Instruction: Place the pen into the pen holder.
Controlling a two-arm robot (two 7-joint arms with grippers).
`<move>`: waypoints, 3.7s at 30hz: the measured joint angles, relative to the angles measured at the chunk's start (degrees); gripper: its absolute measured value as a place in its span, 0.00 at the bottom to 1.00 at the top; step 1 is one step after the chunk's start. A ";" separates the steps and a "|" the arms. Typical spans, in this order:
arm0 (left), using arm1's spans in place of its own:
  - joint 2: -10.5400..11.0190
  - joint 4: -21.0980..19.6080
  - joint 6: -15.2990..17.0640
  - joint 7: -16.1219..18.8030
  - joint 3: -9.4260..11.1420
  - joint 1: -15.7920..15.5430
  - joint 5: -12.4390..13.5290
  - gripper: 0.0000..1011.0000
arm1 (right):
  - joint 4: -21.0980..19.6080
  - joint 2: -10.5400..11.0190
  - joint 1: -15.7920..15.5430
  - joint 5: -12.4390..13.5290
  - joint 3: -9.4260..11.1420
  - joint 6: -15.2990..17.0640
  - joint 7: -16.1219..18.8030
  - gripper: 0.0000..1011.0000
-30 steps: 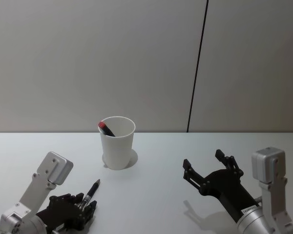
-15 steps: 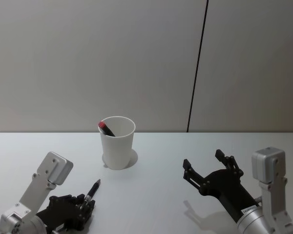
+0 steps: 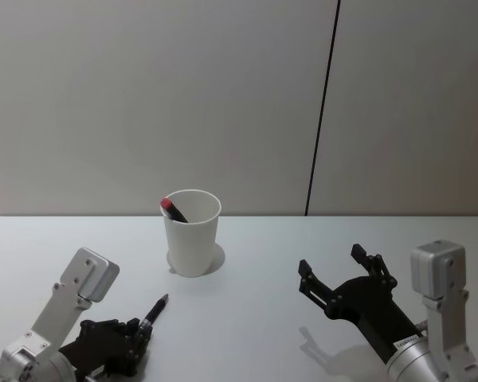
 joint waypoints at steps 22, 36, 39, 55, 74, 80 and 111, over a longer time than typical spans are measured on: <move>0.00 -0.01 0.00 -0.01 0.00 0.00 0.00 0.14 | 0.00 0.00 0.00 0.00 0.00 0.00 0.00 0.99; 0.21 1.13 -2.59 -1.55 -0.51 -0.13 -0.10 0.14 | 0.00 0.00 0.00 0.00 0.00 0.00 0.00 0.99; 0.31 1.44 -4.49 -2.27 -0.93 -0.12 -0.21 0.14 | 0.00 0.00 0.00 0.00 0.00 0.00 0.00 0.99; 0.71 1.11 -17.57 -4.88 -4.19 1.95 -0.61 0.14 | 0.00 0.00 0.00 0.00 0.00 0.00 0.00 0.99; 1.74 -0.64 -35.21 -8.53 -8.15 4.97 -0.16 0.14 | 0.00 -0.07 0.02 0.00 0.00 0.14 0.00 0.99; 1.80 -0.83 -38.59 -9.66 -8.92 5.27 -0.61 0.14 | -0.37 -0.60 0.27 0.98 -0.10 1.73 0.48 0.99; 1.91 -1.17 -44.11 -11.47 -10.26 5.73 -1.39 0.14 | -5.44 -7.10 3.11 21.49 1.81 22.17 5.33 0.99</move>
